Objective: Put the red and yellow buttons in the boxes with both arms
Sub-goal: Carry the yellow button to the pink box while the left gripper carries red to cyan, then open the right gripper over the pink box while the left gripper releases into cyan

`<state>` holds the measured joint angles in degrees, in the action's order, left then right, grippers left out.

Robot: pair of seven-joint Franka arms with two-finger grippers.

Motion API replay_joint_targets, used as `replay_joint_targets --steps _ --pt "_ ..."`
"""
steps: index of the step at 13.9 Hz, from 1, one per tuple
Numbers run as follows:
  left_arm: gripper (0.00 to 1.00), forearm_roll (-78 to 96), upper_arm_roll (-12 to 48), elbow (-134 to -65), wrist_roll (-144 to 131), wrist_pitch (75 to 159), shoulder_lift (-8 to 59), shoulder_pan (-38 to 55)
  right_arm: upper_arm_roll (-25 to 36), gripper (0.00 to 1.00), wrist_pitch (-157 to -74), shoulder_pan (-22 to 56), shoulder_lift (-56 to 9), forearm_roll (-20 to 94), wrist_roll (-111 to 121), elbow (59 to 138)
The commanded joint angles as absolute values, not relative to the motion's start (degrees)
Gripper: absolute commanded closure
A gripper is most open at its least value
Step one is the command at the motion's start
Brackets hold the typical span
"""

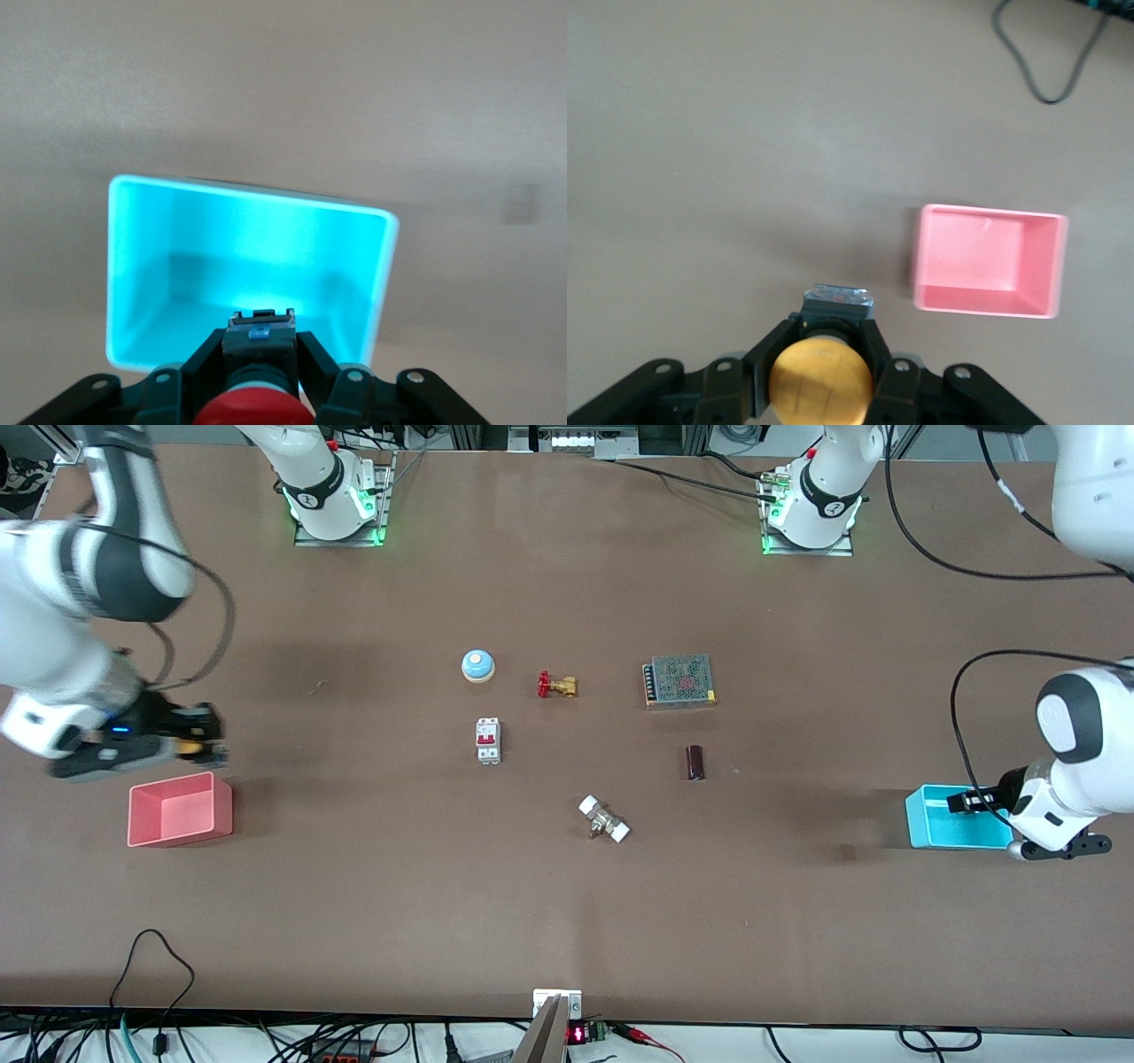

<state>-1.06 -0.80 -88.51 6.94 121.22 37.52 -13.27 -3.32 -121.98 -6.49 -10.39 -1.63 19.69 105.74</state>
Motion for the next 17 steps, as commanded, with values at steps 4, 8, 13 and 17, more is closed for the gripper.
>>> replay_joint_targets --steps 4,8,13,17 --pt "0.74 -2.0 -0.2 -86.1 10.5 126.2 41.8 -14.5 -4.1 0.78 -124.1 -14.8 -19.0 -0.9 29.3 100.5" --pt "0.73 -1.7 -0.2 -86.2 10.5 126.2 43.9 -14.9 -4.0 0.78 -130.4 -17.2 -24.4 2.6 34.6 99.9" --pt "0.15 -1.6 -0.2 -86.3 10.5 126.0 44.0 -14.9 -4.0 0.77 -136.4 -17.7 -29.5 3.1 34.7 99.2" --pt "0.0 -1.8 -0.2 -86.2 10.6 125.6 43.6 -14.9 -4.0 0.77 -137.5 -17.7 -32.2 6.4 34.3 99.2"
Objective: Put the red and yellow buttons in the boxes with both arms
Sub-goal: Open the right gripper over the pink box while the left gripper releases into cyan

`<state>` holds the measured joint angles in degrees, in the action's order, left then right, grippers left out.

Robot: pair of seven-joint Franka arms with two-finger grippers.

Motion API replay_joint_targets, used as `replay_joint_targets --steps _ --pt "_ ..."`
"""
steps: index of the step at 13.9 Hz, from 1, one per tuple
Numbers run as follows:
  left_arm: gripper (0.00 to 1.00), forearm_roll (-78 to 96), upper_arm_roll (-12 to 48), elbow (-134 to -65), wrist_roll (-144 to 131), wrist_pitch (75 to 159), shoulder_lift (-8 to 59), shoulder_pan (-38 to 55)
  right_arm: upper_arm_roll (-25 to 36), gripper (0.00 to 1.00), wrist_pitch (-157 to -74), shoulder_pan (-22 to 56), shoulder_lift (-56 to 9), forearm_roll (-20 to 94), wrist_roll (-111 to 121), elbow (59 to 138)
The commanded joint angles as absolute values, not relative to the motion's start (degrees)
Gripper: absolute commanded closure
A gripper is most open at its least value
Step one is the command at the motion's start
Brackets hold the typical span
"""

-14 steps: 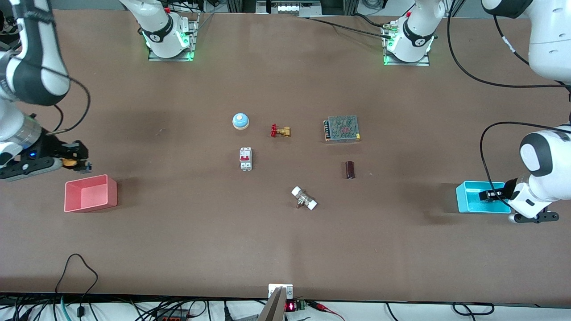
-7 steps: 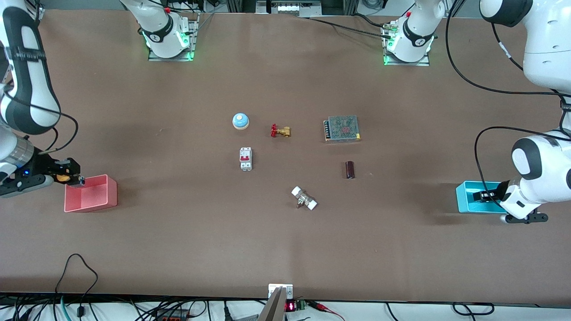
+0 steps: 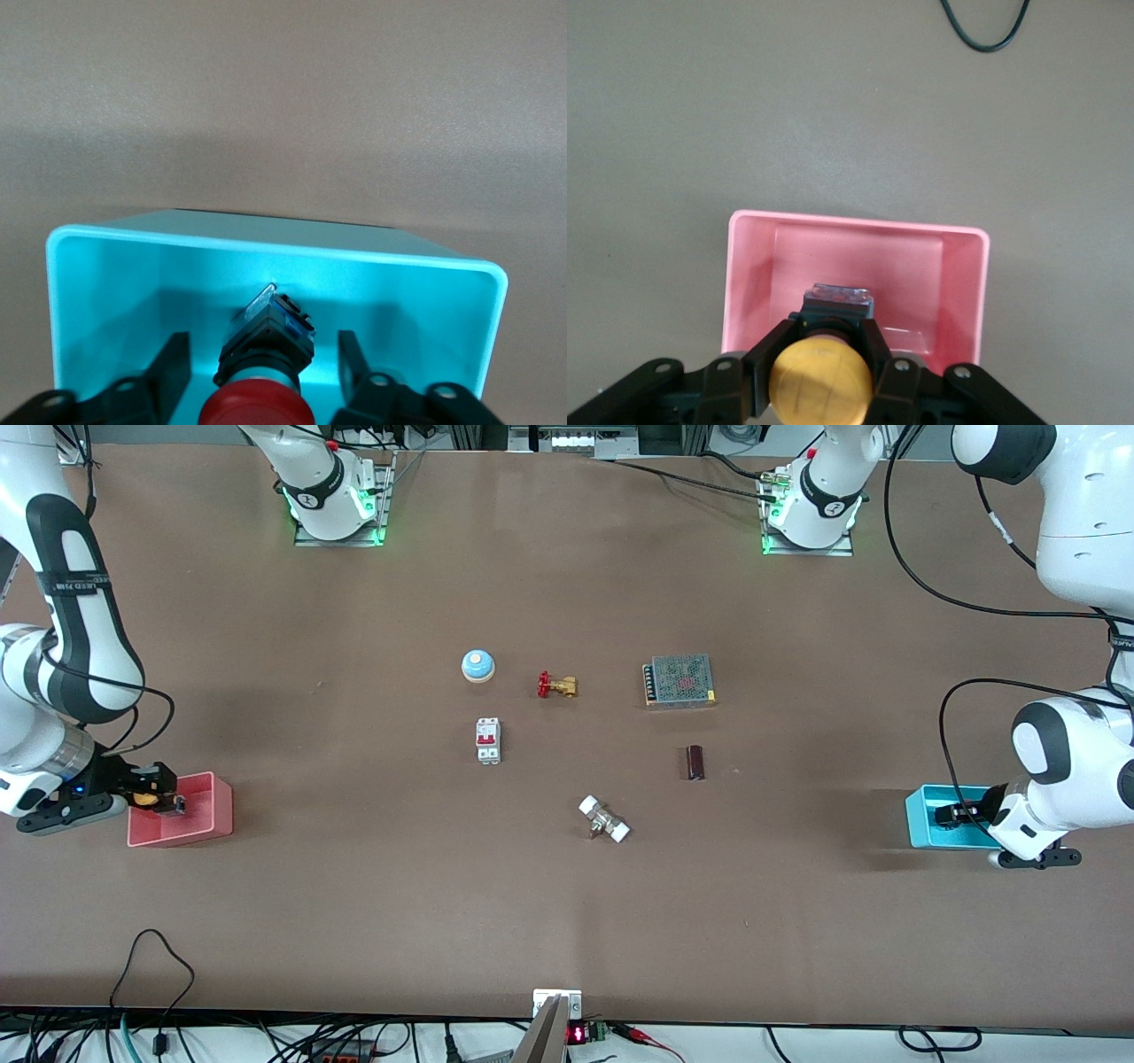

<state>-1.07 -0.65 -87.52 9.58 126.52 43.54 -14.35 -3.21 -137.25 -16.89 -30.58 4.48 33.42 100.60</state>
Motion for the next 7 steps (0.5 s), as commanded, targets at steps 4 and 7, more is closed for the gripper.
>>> replay_joint_targets --steps 4,7 --pt "0.0 -2.1 0.3 -85.3 10.5 117.1 39.5 -14.8 -4.0 0.77 -140.3 -17.7 -33.7 6.3 35.1 99.3" --pt "0.0 -2.0 0.6 -85.2 10.4 112.3 34.7 -14.4 -3.5 0.75 -141.2 -17.7 -34.5 6.2 35.1 99.3"
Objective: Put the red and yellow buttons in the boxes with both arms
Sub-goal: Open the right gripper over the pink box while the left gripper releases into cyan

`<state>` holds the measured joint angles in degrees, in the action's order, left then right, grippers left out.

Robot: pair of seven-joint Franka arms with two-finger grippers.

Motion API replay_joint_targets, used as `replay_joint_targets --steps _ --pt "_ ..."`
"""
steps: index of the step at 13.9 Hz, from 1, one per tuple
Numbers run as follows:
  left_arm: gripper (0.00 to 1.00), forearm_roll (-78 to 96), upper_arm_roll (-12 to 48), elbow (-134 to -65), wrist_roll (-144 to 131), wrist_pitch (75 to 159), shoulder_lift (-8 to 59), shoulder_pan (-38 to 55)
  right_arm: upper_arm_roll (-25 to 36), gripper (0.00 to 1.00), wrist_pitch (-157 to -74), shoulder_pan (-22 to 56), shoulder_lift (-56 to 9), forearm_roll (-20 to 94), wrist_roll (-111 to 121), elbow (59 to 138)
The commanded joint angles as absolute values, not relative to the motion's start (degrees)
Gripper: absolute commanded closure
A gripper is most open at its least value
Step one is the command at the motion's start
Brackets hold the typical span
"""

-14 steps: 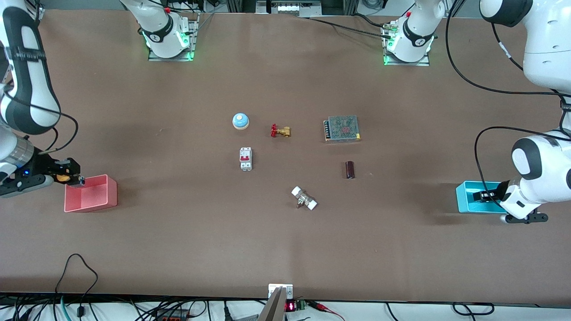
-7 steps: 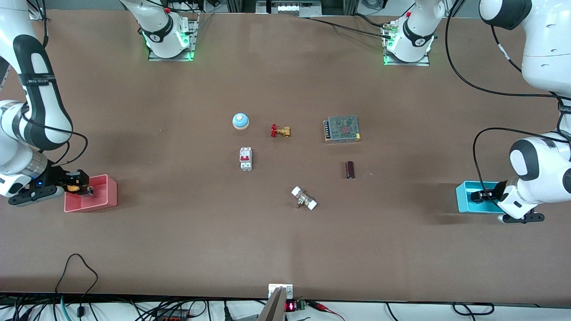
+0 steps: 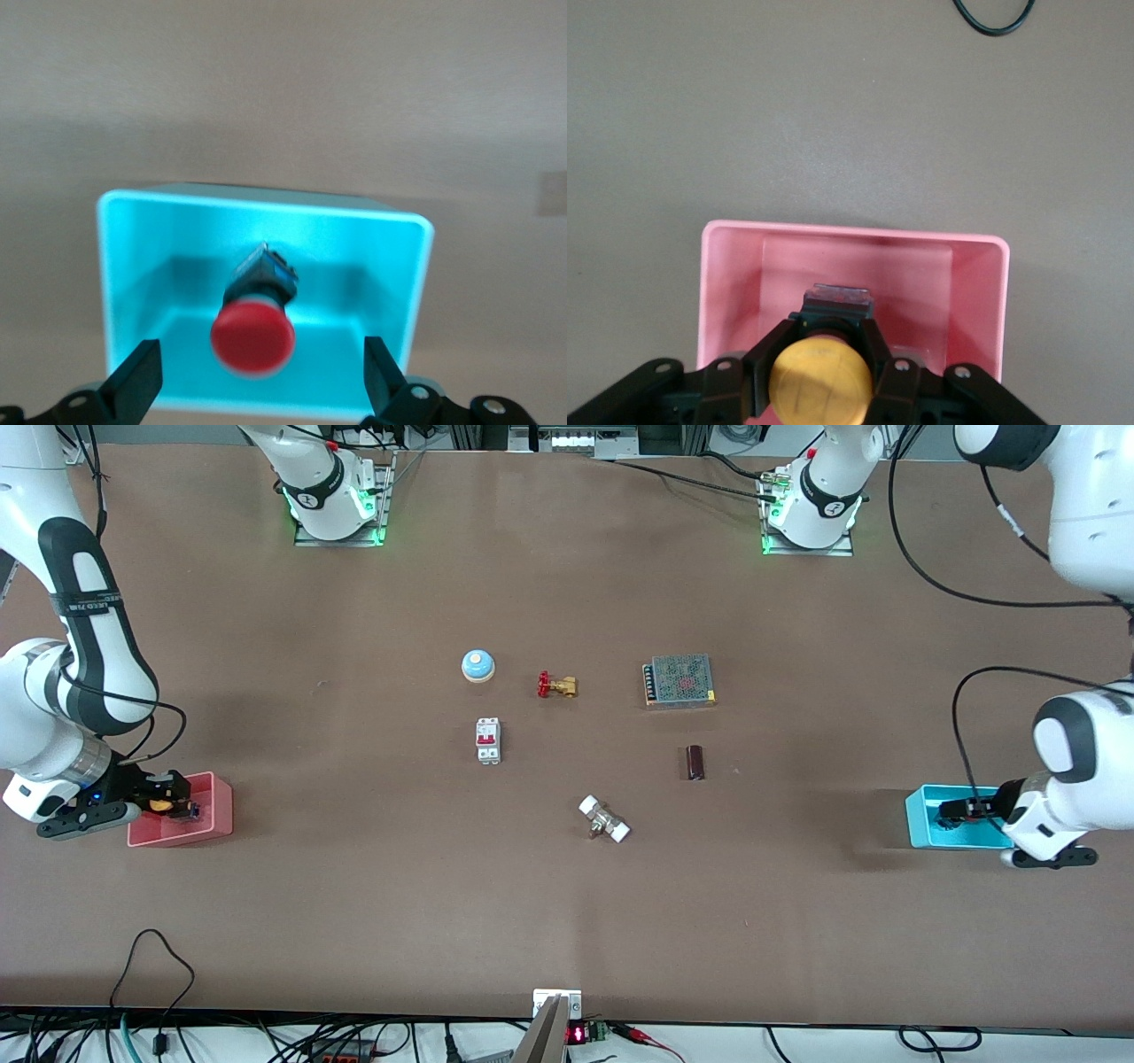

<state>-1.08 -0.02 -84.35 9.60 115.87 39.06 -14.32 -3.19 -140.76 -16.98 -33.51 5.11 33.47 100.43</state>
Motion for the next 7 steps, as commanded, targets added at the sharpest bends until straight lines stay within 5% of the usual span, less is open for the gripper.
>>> replay_joint_targets --steps 1,5,7 --pt "0.0 -2.1 0.9 -85.2 10.2 111.1 33.1 -14.2 -3.5 0.74 -141.3 -17.7 -34.6 6.2 35.1 99.3" --pt "0.0 -2.2 1.4 -85.2 9.1 104.3 25.8 -10.3 -3.5 0.66 -141.4 -17.7 -35.3 6.4 35.0 99.3" --pt "0.0 -2.3 1.5 -84.6 5.5 101.2 22.5 -7.6 -3.5 0.4 -142.0 -17.7 -35.4 6.4 35.0 99.3"
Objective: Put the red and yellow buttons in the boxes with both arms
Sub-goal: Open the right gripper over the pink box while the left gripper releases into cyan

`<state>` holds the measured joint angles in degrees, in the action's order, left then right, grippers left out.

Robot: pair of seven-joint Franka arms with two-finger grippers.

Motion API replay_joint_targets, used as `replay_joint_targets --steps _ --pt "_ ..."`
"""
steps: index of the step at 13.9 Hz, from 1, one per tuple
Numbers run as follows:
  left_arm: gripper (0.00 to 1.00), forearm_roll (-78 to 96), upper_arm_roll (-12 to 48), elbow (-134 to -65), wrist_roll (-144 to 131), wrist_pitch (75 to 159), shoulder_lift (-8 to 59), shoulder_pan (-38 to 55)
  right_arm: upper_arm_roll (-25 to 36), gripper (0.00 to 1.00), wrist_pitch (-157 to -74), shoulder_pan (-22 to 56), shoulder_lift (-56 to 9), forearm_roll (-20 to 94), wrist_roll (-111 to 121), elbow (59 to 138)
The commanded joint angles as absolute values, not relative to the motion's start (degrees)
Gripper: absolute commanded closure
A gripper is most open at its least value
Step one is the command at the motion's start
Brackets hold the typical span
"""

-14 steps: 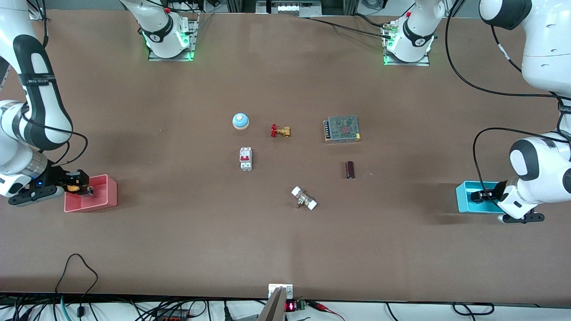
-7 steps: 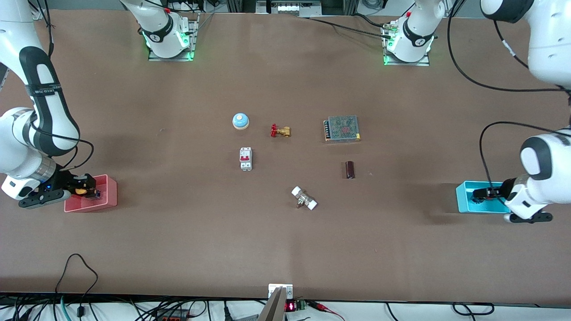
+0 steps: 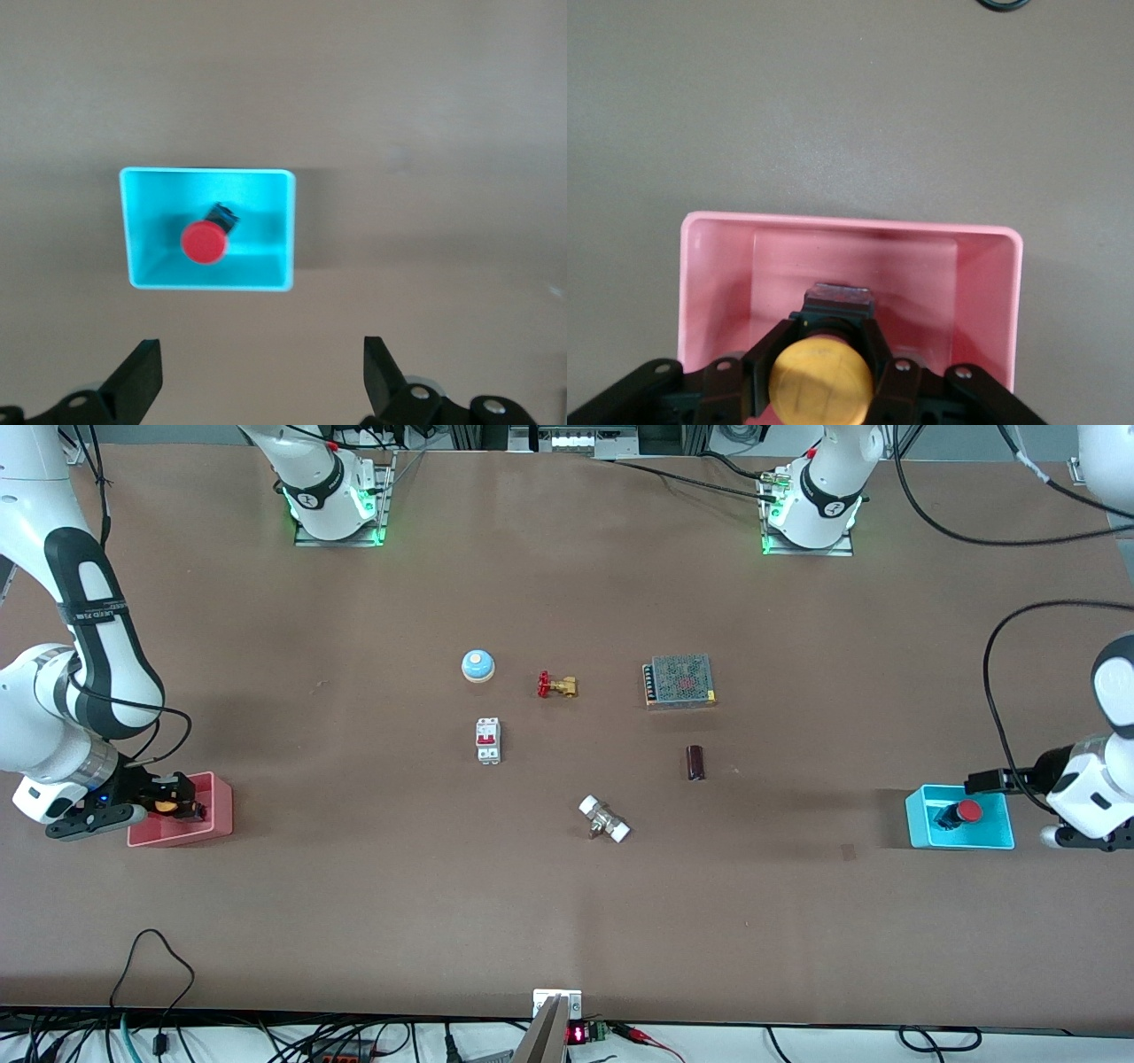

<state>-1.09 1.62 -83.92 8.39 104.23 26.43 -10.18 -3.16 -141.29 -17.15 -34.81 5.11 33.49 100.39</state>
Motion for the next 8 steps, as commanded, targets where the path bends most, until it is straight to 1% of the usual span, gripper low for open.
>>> replay_joint_targets --steps 1,2,3,4,5,6,7,8 --pt "0.0 -2.3 1.4 -82.8 2.6 97.7 21.8 -5.5 -3.5 0.37 -142.9 -17.7 -35.5 6.3 35.0 99.7" --pt "0.0 -2.3 1.4 -79.9 -0.5 93.6 21.7 -3.7 -3.5 0.32 -143.1 -17.7 -35.5 6.3 35.1 99.7" --pt "0.0 -2.4 1.5 -76.0 -2.9 89.2 21.7 -2.6 -3.4 0.31 -143.1 -17.7 -35.7 6.2 35.1 99.7" --pt "0.0 -2.4 1.4 -71.5 -4.3 83.7 21.7 0.1 -3.4 0.27 -143.1 -17.7 -35.7 6.3 35.1 99.7" --pt "0.0 -1.9 1.1 -69.3 -4.2 83.5 21.7 0.3 -3.4 0.27 -143.1 -17.7 -35.7 6.3 35.1 99.7" --pt "0.0 -2.3 0.9 -65.2 -3.9 83.2 22.1 0.6 -3.4 0.2 -143.0 -17.7 -35.5 6.3 35.1 99.7" --pt "0.0 -3.0 0.8 -64.3 -4.1 83.4 22.4 0.9 -3.4 0.03 -142.8 -17.8 -35.0 6.4 35.1 99.6" --pt "0.0 -2.8 0.7 -63.9 -3.3 83.5 22.3 0.3 -3.4 0.0 -142.2 -17.8 -33.4 6.5 35.1 99.8"
